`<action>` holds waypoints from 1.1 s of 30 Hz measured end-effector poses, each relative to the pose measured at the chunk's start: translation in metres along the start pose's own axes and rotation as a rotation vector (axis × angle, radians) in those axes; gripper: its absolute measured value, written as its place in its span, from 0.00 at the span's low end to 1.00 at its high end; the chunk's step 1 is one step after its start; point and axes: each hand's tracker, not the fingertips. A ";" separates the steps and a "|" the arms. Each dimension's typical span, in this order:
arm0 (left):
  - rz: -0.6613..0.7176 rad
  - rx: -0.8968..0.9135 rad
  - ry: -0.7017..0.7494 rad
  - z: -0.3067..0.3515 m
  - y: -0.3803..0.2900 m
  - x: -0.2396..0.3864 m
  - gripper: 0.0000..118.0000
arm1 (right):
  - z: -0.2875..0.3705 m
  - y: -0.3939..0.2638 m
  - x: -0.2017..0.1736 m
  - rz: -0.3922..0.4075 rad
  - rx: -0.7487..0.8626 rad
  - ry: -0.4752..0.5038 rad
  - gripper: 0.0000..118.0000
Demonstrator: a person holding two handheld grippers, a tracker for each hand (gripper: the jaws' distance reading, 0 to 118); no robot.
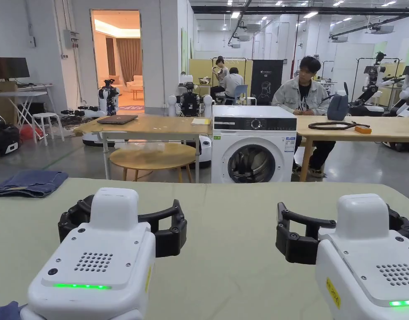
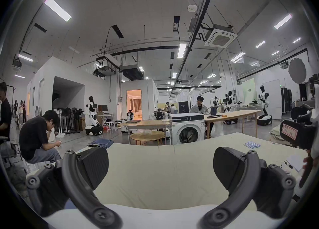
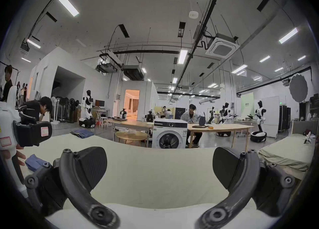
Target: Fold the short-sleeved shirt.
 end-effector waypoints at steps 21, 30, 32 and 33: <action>0.030 -0.026 -0.014 0.000 -0.002 0.000 1.00 | -0.006 0.005 -0.001 -0.240 -0.212 0.249 1.00; 0.057 -0.046 -0.029 -0.003 -0.005 -0.002 1.00 | 0.002 0.013 -0.006 -0.346 -0.150 0.166 1.00; 0.059 -0.053 -0.031 -0.005 -0.007 -0.002 1.00 | 0.000 0.013 -0.007 -0.326 -0.153 0.090 1.00; 0.061 -0.055 -0.031 -0.007 -0.008 -0.002 1.00 | -0.002 0.012 -0.007 -0.316 -0.156 0.079 1.00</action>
